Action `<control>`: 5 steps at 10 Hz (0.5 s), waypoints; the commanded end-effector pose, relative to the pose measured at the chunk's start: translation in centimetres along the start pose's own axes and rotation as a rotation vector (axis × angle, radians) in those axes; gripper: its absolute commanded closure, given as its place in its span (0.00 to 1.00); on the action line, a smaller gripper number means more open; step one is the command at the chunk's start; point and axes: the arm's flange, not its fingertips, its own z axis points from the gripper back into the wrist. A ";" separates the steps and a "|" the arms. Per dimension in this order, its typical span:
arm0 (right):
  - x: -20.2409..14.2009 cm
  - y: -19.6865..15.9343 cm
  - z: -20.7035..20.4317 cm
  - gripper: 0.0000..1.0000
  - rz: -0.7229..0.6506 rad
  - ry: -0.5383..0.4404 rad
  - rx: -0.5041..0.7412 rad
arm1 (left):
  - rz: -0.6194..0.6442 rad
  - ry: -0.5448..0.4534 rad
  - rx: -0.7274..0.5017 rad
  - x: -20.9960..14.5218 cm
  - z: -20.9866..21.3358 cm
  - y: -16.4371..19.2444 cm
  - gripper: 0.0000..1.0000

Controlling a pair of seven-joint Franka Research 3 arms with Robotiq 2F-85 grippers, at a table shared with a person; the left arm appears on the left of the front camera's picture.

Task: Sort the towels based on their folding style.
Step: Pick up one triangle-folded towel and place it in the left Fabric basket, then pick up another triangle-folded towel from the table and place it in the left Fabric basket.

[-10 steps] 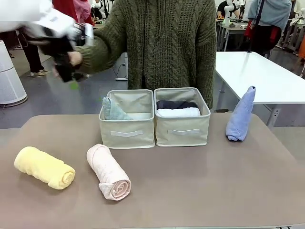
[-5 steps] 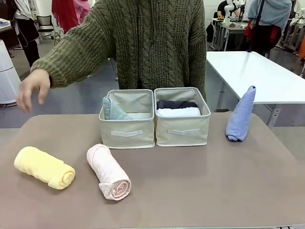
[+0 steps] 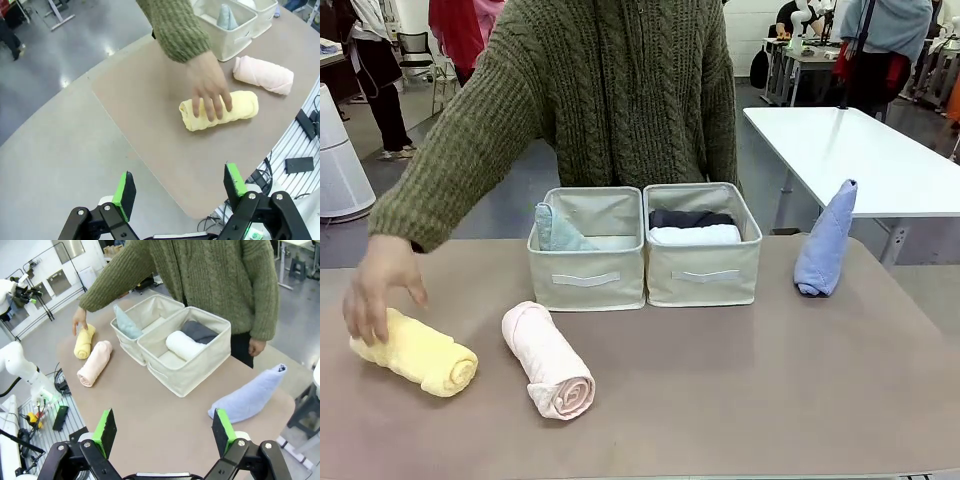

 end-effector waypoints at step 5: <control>0.0 0.0 -0.1 0.00 0.005 -0.017 0.014 | -0.003 -0.027 0.003 -0.8 1.3 -0.5 0.08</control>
